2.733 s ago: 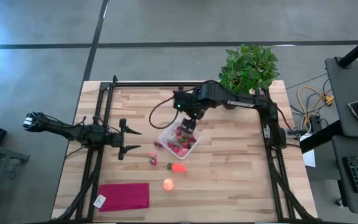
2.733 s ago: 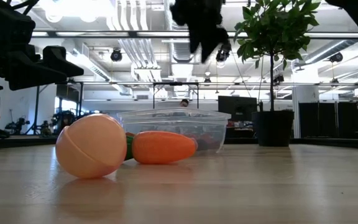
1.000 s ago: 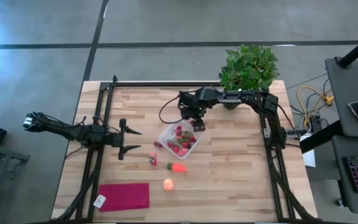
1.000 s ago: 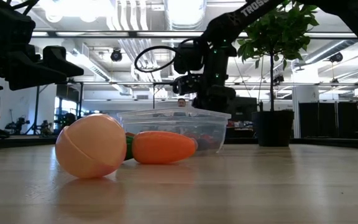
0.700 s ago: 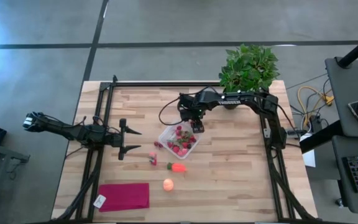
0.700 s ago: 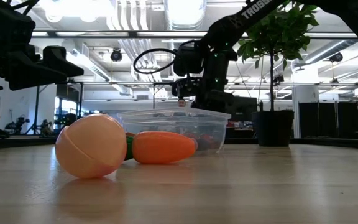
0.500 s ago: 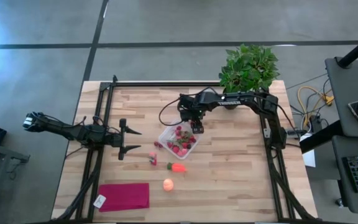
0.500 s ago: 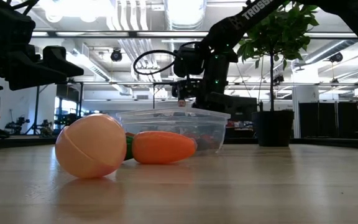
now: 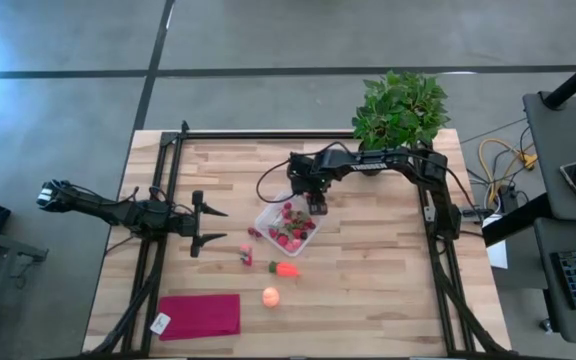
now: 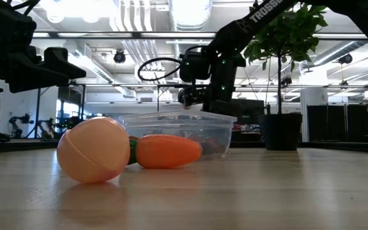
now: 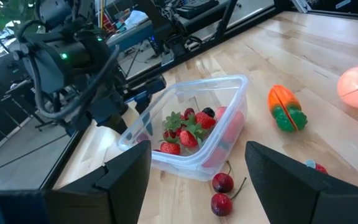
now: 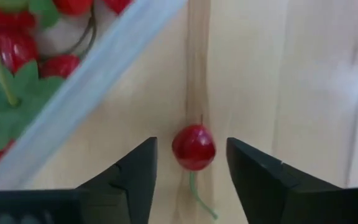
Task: Pick and placing Produce into tupperware
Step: Put the red cherry into the transparent container
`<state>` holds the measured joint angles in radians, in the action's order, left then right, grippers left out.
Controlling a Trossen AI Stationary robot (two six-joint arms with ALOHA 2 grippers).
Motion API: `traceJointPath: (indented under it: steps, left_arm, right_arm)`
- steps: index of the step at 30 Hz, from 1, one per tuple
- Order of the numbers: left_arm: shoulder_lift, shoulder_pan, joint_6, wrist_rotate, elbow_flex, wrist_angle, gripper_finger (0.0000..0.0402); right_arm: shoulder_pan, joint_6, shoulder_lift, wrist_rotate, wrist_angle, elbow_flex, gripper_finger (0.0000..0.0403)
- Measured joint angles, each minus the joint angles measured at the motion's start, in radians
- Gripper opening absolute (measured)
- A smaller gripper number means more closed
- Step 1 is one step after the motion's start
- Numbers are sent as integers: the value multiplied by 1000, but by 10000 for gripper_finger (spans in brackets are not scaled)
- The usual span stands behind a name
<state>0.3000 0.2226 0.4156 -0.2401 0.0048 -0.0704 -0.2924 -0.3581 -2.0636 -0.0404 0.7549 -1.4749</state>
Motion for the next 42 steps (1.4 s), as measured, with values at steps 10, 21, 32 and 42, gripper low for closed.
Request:
traceJointPath:
  steps: [10, 21, 32, 42]
  left_arm:
    - [-1, 0, 0, 0, 0, 0, 247]
    - [-2, 0, 0, 0, 0, 0, 247]
    - [-1, 0, 0, 0, 0, 0, 247]
    - [-2, 0, 0, 0, 0, 0, 247]
  right_arm:
    - [0, 10, 0, 50, -9, -4, 106]
    - [-7, 101, 0, 68, -13, -9, 61]
    - [-29, 272, 124, 118, -12, -87, 59]
    - [241, 546, 206, -104, 80, -182, 65]
